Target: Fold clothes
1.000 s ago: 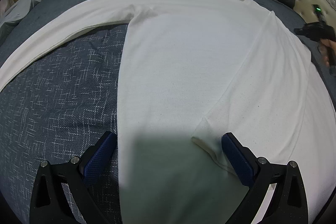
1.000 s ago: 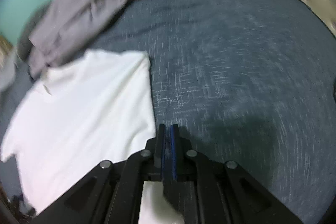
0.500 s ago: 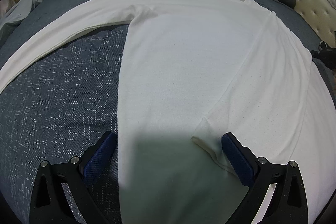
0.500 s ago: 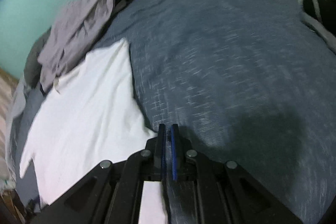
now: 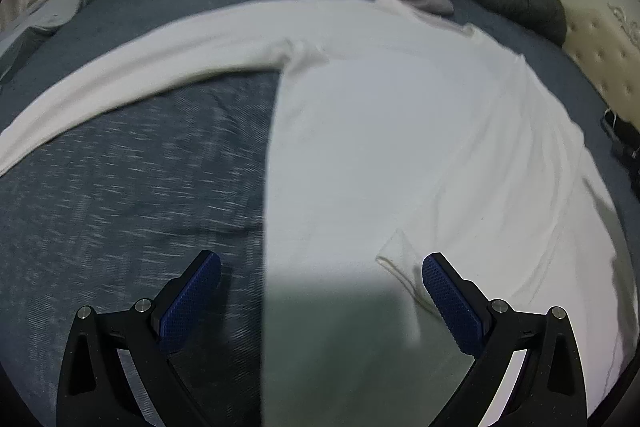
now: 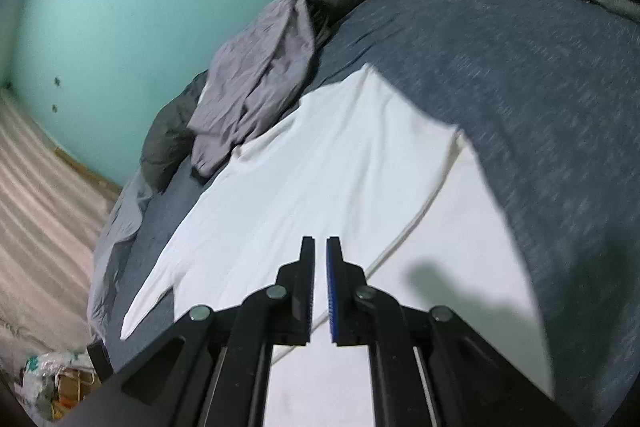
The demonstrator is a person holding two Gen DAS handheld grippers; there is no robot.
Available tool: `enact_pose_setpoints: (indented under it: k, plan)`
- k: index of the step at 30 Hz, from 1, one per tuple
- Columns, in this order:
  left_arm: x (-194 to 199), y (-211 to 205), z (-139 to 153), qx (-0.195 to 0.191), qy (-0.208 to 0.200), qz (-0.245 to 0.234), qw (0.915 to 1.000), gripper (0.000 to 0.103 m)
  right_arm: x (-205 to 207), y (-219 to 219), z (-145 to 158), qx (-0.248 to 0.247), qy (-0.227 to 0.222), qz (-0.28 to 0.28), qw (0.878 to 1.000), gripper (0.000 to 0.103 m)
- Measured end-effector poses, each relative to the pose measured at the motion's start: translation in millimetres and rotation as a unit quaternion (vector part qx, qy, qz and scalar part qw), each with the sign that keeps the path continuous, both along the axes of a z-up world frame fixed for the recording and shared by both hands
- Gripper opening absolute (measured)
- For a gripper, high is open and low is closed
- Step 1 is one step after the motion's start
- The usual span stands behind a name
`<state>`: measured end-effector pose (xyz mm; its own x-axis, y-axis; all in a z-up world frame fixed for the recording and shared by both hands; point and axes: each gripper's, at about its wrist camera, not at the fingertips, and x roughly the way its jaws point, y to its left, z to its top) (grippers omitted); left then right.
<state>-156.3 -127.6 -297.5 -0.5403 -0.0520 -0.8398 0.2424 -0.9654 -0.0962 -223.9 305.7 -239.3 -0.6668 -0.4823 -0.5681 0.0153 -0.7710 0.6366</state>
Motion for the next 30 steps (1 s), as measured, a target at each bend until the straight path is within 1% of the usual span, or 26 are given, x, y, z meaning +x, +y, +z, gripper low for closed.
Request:
enact_pose_setpoints:
  k: [4,6,9,11,12,13,14,18,21,23,26,30]
  plan:
    - [24.3,-12.8,12.5,-0.015,0.011,0.022,0.9996,0.103,12.9,-5.6,-0.3,-0.015,0.0,0.006,1.0,0.005]
    - [42.0,-26.3,23.3,-0.019,0.011,0.033,0.9992,0.103,14.7,-13.7,-2.4,-0.021,0.002,0.013,1.0,0.006]
    - [67.2,-43.2,41.8,-0.02,0.008,0.048,0.9986,0.103,7.5,-23.4,-3.8,-0.038,0.004,0.028,0.999,0.006]
    - [73.8,-46.2,40.9,-0.008,0.007,0.052,0.9986,0.103,6.2,-28.3,-2.3,-0.045,0.008,0.039,0.998,0.01]
    - [77.0,-47.2,40.2,-0.003,0.006,0.055,0.9984,0.103,6.0,-30.2,-2.2,-0.048,0.009,0.041,0.998,0.018]
    - [77.4,-51.1,43.1,-0.001,0.006,0.06,0.9982,0.103,5.9,-32.1,-2.1,-0.051,0.011,0.043,0.998,0.023]
    - [77.8,-55.8,45.9,-0.001,0.007,0.068,0.9977,0.103,5.7,-34.0,-2.1,-0.053,0.012,0.044,0.998,0.023]
    - [74.5,-80.4,42.0,0.021,0.012,0.101,0.9946,0.103,4.3,-39.9,-3.7,-0.06,0.016,0.047,0.997,0.023]
    - [80.2,-104.1,44.5,0.041,0.015,0.131,0.9905,0.103,2.4,-41.6,-5.2,-0.071,0.015,0.051,0.996,0.024]
    - [81.6,-119.6,46.3,0.031,0.013,0.152,0.9878,0.103,1.9,-41.2,-4.8,-0.071,0.018,0.052,0.996,0.023]
    - [81.5,-139.8,48.5,0.015,0.01,0.172,0.985,0.103,-1.1,-39.5,-7.1,-0.074,0.018,0.049,0.996,0.024]
    - [80.8,-167.7,46.2,0.023,0.015,0.204,0.9785,0.103,-4.7,-41.4,-14.1,-0.072,0.011,0.048,0.996,0.024]
